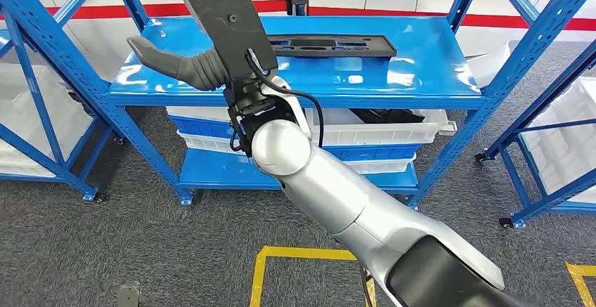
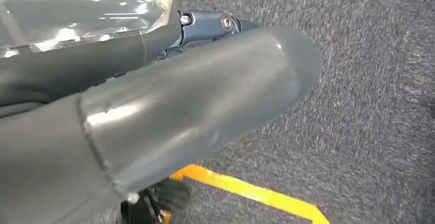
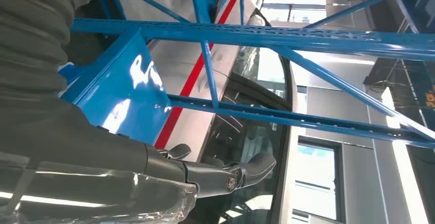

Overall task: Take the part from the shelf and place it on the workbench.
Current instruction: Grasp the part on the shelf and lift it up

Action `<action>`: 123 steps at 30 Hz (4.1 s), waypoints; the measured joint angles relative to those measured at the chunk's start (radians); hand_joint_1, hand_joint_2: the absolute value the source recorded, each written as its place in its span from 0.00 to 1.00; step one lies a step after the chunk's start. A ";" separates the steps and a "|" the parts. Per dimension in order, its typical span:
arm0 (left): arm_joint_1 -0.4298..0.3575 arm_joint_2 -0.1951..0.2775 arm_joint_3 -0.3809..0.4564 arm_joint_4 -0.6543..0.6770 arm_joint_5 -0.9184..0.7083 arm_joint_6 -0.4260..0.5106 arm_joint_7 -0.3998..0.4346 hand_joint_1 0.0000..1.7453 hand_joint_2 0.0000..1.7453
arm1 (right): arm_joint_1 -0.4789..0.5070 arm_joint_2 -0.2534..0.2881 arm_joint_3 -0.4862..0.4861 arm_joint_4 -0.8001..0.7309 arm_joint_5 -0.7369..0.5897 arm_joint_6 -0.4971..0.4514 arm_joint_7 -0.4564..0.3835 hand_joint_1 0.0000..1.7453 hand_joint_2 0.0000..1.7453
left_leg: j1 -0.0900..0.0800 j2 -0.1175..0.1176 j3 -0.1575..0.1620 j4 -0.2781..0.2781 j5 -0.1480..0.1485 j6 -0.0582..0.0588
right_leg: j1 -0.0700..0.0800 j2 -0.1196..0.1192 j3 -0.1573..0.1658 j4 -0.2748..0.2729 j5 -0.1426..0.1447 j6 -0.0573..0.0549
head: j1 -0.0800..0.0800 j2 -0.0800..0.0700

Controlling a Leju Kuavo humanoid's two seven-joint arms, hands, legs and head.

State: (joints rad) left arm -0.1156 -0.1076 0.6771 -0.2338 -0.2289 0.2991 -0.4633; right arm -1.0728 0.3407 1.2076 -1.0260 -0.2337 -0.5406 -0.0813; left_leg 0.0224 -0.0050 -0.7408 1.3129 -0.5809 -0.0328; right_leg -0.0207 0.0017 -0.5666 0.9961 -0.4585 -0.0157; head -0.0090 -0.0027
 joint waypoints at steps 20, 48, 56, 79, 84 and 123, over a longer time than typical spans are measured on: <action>-0.027 0.003 -0.068 -0.001 -0.104 0.032 -0.008 0.00 0.00 | 0.005 -0.003 0.005 0.080 0.006 -0.023 -0.038 0.00 1.00 | -0.018 -0.008 0.181 -0.305 0.107 0.062 | 0.019 0.000 -0.119 0.115 0.015 0.043 | 0.006 0.000; -0.023 0.021 -0.095 -0.004 -0.139 0.051 -0.022 0.00 0.00 | 0.052 -0.001 -0.009 0.097 -0.010 0.010 -0.064 0.00 1.00 | -0.008 -0.004 0.171 -0.308 0.118 0.067 | 0.019 0.005 -0.163 0.265 -0.090 0.035 | 0.003 0.000; -0.022 0.021 -0.096 -0.002 -0.144 0.051 -0.024 0.00 0.00 | 0.051 0.001 -0.009 0.099 -0.012 0.011 -0.072 0.00 1.00 | -0.011 -0.007 0.230 -0.295 0.070 0.030 | 0.020 0.004 -0.058 0.001 0.051 -0.005 | 0.004 0.000; -0.021 0.026 -0.101 -0.002 -0.171 0.055 -0.025 0.00 0.00 | 0.054 -0.001 -0.005 0.108 -0.027 0.019 -0.075 0.00 1.00 | -0.012 -0.003 0.187 -0.323 0.120 0.071 | 0.019 0.009 -0.143 0.260 -0.098 0.043 | 0.006 0.000; -0.022 0.020 -0.106 -0.002 -0.188 0.064 -0.014 0.00 0.00 | 0.047 -0.002 0.001 0.124 -0.048 0.021 -0.081 0.00 1.00 | -0.013 -0.007 0.232 -0.329 0.082 0.051 | 0.026 -0.002 -0.068 0.006 0.043 0.033 | 0.007 0.000; 0.045 0.016 -0.035 0.016 -0.284 0.047 0.358 0.00 0.00 | 0.791 -0.154 -0.485 -0.029 1.346 0.071 -0.008 0.00 1.00 | -0.016 -0.003 0.131 -0.323 0.162 0.046 | 0.022 -0.001 0.034 -0.030 -0.028 0.017 | 0.004 0.000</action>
State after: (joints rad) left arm -0.0707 -0.0914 0.6424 -0.2174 -0.5127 0.3459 -0.1054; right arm -0.2822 0.1866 0.7229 -1.0550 1.1122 -0.4692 -0.0895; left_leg 0.0068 -0.0082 -0.6101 0.9901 -0.4184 0.0130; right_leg 0.0009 0.0002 -0.5328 0.9662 -0.4867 0.0009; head -0.0045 -0.0027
